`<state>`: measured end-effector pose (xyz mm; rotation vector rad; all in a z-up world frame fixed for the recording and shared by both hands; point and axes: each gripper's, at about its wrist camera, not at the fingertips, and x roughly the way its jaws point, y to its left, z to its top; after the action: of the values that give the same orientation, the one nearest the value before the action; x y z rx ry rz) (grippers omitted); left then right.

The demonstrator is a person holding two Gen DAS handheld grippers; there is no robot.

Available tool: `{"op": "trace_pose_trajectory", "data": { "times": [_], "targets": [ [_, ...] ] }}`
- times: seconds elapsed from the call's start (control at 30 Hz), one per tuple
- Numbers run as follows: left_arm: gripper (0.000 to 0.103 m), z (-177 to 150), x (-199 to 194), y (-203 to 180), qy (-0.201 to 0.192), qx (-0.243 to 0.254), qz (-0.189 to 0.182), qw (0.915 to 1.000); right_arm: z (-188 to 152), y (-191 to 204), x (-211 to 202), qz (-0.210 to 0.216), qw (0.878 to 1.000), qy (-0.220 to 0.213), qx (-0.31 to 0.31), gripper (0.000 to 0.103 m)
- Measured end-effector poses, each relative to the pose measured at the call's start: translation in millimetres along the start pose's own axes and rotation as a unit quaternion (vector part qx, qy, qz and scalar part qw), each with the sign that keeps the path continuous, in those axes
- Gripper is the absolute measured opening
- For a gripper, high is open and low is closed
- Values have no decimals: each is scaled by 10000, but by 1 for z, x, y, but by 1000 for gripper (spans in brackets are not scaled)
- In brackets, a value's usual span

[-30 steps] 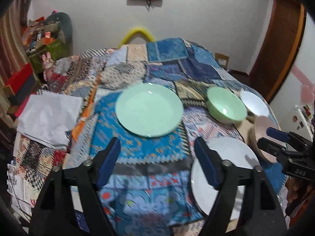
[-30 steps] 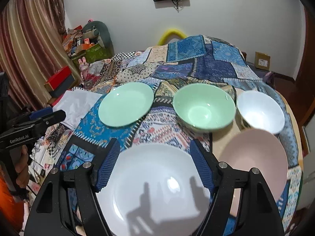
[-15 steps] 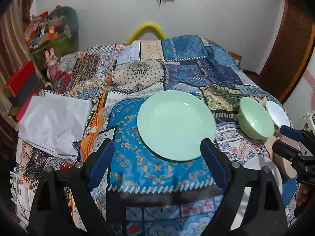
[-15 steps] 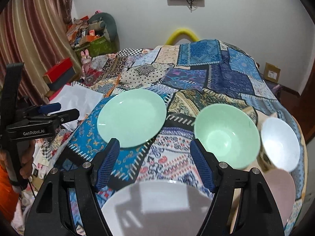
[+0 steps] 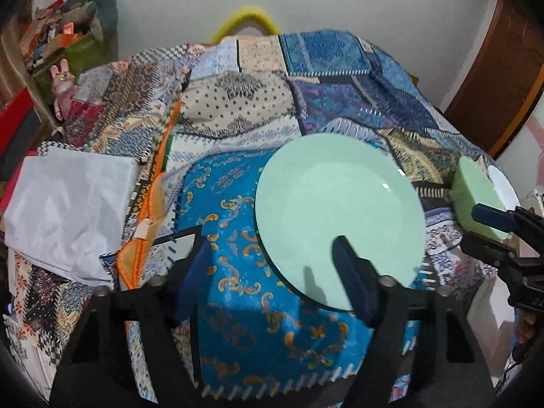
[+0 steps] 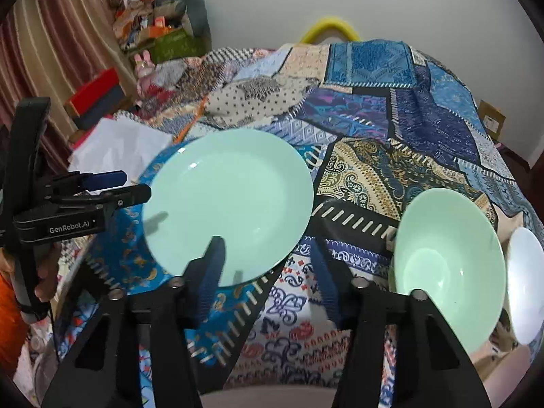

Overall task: Organize plates and bowls
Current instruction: 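Grasp the pale green plate rim with both tools and lift it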

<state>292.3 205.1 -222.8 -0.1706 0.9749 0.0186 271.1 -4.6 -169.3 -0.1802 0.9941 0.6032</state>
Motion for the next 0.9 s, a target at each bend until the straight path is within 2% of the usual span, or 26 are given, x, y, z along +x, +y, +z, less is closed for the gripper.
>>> {"op": "trace_pose_trajectory", "data": {
  "times": [0.07, 0.13, 0.3, 0.5, 0.9],
  "targets": [
    [56, 1, 10, 3, 74, -25, -83, 9999, 2, -1, 8, 8, 9999, 121, -7, 36],
    [42, 2, 19, 5, 152, -50, -221, 9996, 4, -3, 16, -49, 9998, 204, 6, 34],
    [32, 1, 34, 4, 312, 0, -459, 9985, 6, -8, 31, -137, 9991, 411, 38, 29],
    [31, 2, 40, 8, 328, -52, -565, 9978, 6, -13, 48, -81, 9977, 638, 190, 29],
    [30, 13, 54, 12, 448, -262, -678, 9964, 15, -20, 59, 116, 9962, 712, 484, 29]
  ]
}}
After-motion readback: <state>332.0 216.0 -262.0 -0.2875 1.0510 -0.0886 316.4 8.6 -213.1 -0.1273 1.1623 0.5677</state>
